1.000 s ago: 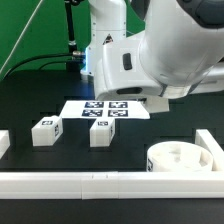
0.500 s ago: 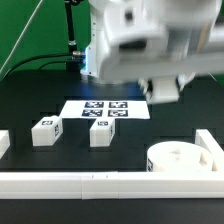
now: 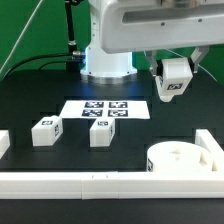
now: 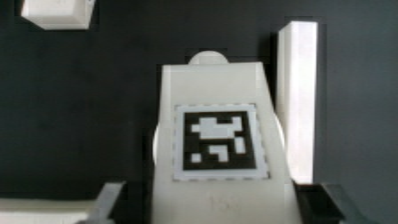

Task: Assemble stool

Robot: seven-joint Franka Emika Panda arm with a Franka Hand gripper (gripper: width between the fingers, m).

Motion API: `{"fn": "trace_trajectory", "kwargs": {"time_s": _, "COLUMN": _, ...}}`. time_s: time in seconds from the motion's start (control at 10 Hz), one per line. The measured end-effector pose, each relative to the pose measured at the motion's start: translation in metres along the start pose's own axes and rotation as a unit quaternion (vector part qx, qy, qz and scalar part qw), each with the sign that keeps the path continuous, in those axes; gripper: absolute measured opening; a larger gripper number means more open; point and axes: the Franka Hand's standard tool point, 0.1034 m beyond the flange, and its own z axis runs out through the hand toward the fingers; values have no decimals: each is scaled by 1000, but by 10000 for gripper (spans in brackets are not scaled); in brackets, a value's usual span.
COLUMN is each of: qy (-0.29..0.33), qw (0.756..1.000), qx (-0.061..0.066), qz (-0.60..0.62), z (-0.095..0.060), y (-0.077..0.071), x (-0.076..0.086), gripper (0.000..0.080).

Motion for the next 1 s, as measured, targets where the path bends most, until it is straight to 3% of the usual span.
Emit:
{"fn": "trace_trajectory", "kwargs": {"time_s": 0.3, "qy": 131, "qw": 991, "qx": -24, "qz": -32, "z": 14, "y": -5, "x": 26, "gripper": 337}}
{"fn": "trace_trajectory", "kwargs": {"time_s": 0.5, "qy": 215, "qw": 976, "qx": -24, "qz": -40, "z": 27, "y": -18, "x": 32, "gripper": 337}}
{"fn": "trace_trajectory", "kwargs": {"time_s": 0.7, "qy": 258, "qw": 965, "qx": -19, "qz": -44, "z": 33, "y": -24, "x": 30, "gripper": 337}}
{"fn": "trace_trajectory", "kwargs": {"time_s": 1.0, "qy": 254, "qw": 966, "qx": -20, "qz": -44, "z": 36, "y": -24, "x": 28, "gripper": 337}}
